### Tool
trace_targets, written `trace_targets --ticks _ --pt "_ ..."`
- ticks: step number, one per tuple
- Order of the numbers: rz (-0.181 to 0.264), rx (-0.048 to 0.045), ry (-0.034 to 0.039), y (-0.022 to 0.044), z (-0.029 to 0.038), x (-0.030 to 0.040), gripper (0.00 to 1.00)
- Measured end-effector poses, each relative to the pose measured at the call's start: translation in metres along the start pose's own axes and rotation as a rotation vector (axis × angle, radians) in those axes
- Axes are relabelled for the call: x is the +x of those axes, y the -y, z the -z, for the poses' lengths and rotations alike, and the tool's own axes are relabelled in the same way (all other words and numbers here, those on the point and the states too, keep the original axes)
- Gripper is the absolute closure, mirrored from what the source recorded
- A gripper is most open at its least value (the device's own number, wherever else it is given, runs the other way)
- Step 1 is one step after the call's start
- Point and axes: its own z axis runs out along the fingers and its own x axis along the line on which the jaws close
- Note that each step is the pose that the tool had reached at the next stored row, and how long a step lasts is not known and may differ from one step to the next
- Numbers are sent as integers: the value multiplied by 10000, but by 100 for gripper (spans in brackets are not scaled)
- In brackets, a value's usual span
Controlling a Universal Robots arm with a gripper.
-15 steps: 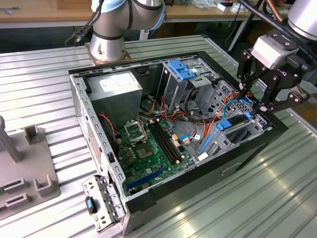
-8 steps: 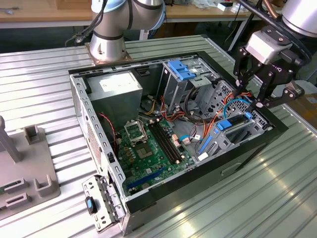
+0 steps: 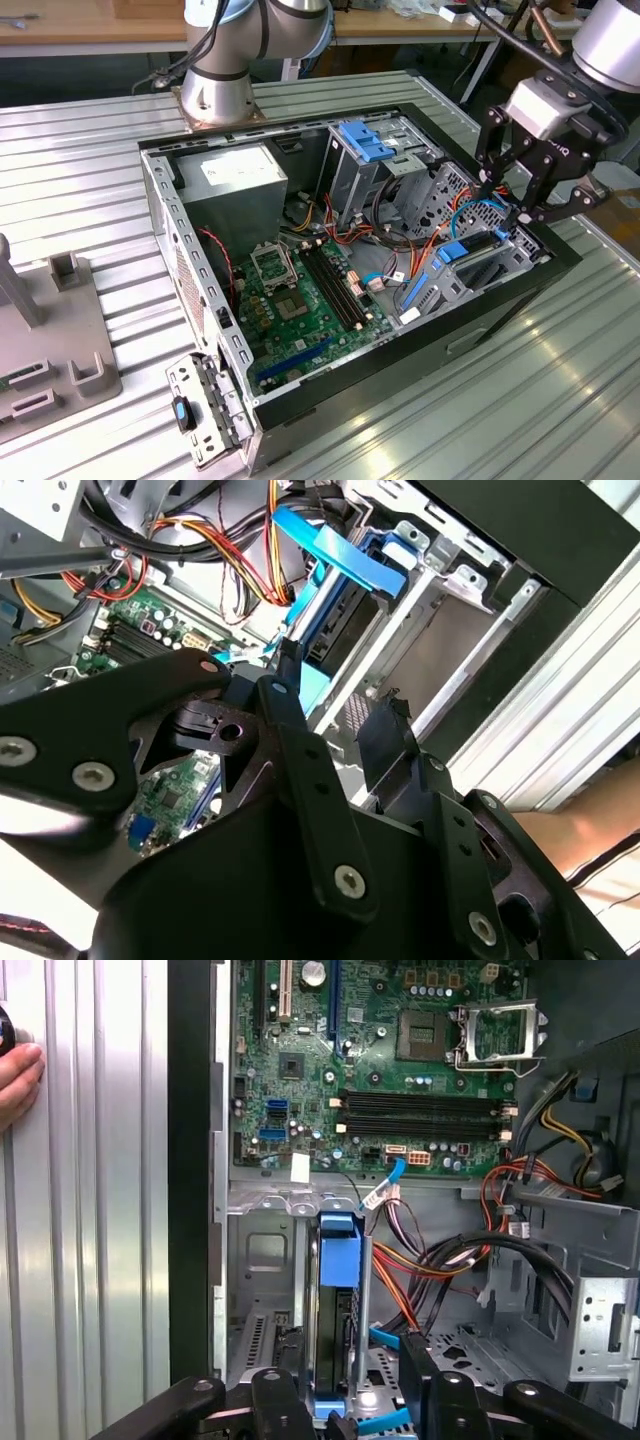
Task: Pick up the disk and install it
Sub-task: 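Insert the disk into the insertion slot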
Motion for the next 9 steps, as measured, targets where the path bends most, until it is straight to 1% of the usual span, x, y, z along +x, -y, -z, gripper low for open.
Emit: trace_targets --ticks 5,7,9 --pt "-14 -20 0 2 -111 5 50" --pt "-32 -28 -1 -2 -177 7 50" --pt "-32 -28 -3 -2 -176 7 50"
